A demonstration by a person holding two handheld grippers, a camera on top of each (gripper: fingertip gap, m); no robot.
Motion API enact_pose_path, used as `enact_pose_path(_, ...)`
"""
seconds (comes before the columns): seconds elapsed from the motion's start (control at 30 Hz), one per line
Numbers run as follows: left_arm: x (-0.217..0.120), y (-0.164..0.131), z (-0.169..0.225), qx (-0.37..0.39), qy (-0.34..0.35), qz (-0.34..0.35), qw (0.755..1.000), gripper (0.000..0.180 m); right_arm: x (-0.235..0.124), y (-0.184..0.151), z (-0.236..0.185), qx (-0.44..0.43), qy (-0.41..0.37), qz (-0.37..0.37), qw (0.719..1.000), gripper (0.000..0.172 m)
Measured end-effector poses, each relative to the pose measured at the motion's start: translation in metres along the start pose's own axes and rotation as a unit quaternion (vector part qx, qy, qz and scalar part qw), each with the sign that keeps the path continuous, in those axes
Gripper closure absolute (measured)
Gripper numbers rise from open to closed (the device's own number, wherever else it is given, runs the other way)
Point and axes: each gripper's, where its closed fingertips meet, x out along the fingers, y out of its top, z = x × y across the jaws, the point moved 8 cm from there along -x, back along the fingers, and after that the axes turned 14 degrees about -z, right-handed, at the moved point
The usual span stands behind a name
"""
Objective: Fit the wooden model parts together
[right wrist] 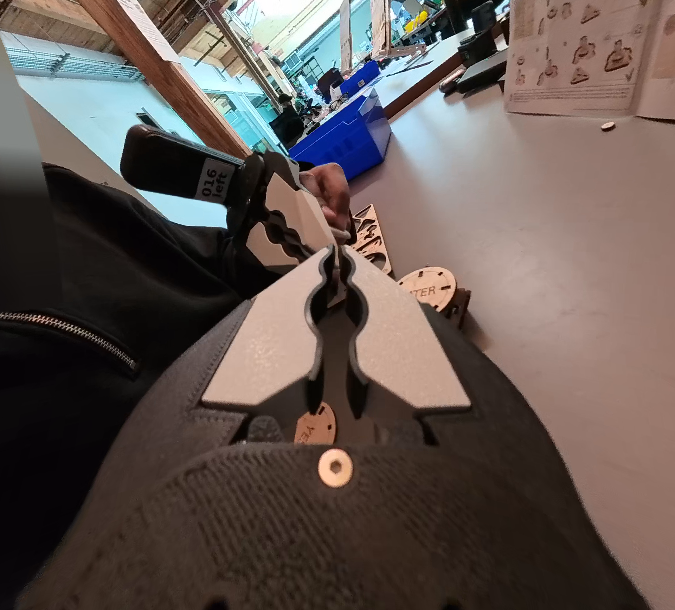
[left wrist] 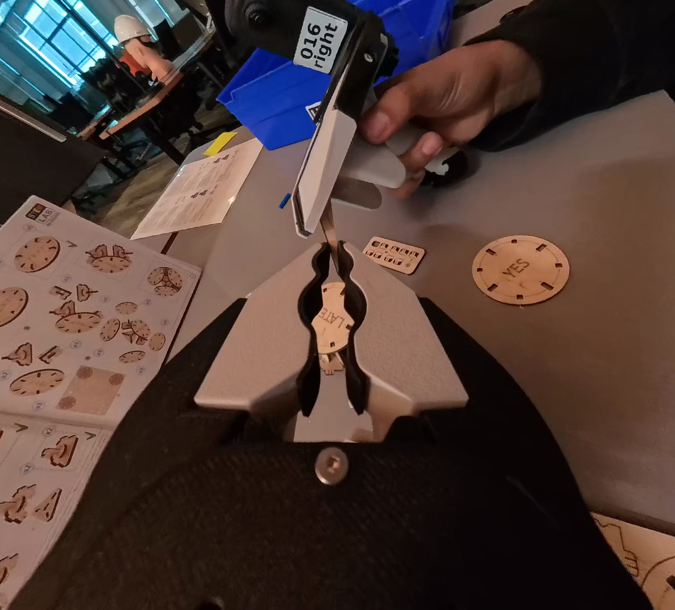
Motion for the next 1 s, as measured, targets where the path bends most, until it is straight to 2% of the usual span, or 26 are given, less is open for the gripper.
enact_pose_path(0.23, 0.002, -0.003, -0.004, -0.056, -0.021, 0.009, 0.998, 0.175, -0.001, 0.001, 0.002, 0.007, -0.005, 0.003, 1.000, 0.172)
enact_pose_path(0.33, 0.005, -0.003, -0.008, -0.145, -0.092, 0.012, 0.985, 0.151, -0.003, 0.001, 0.001, 0.005, -0.003, 0.004, 1.000, 0.172)
enact_pose_path(0.4, 0.009, -0.006, -0.008, -0.191, -0.147, -0.004, 0.971, 0.146, -0.004, 0.002, 0.000, 0.002, 0.001, 0.008, 1.000, 0.172)
enact_pose_path(0.43, 0.011, -0.008, -0.008, -0.202, -0.168, -0.010, 0.965, 0.150, -0.004, 0.003, 0.000, 0.001, 0.001, 0.008, 1.000, 0.172)
enact_pose_path(0.5, 0.011, -0.008, -0.007, -0.215, -0.188, 0.000, 0.958, 0.171, -0.004, 0.003, -0.001, -0.003, 0.004, 0.008, 1.000, 0.172)
enact_pose_path(0.57, 0.010, -0.009, -0.010, -0.231, -0.191, 0.007, 0.954, 0.180, -0.004, 0.003, -0.003, -0.004, 0.011, 0.013, 1.000, 0.172)
enact_pose_path(0.7, 0.010, -0.009, -0.015, -0.282, -0.223, 0.019, 0.933, 0.180, -0.004, 0.005, -0.004, -0.037, -0.012, 0.027, 0.999, 0.171)
enact_pose_path(0.77, 0.009, -0.010, -0.020, -0.306, -0.227, 0.035, 0.924, 0.180, -0.006, 0.006, -0.005, -0.048, -0.021, 0.036, 0.998, 0.151)
enact_pose_path(0.8, 0.007, -0.011, -0.022, -0.315, -0.229, 0.044, 0.920, 0.180, -0.008, 0.007, -0.005, -0.048, -0.022, 0.042, 0.998, 0.147)
enact_pose_path(1.0, 0.007, -0.010, -0.022, -0.328, -0.239, 0.061, 0.912, 0.180, -0.009, 0.007, -0.005, -0.046, -0.014, 0.045, 0.998, 0.162)
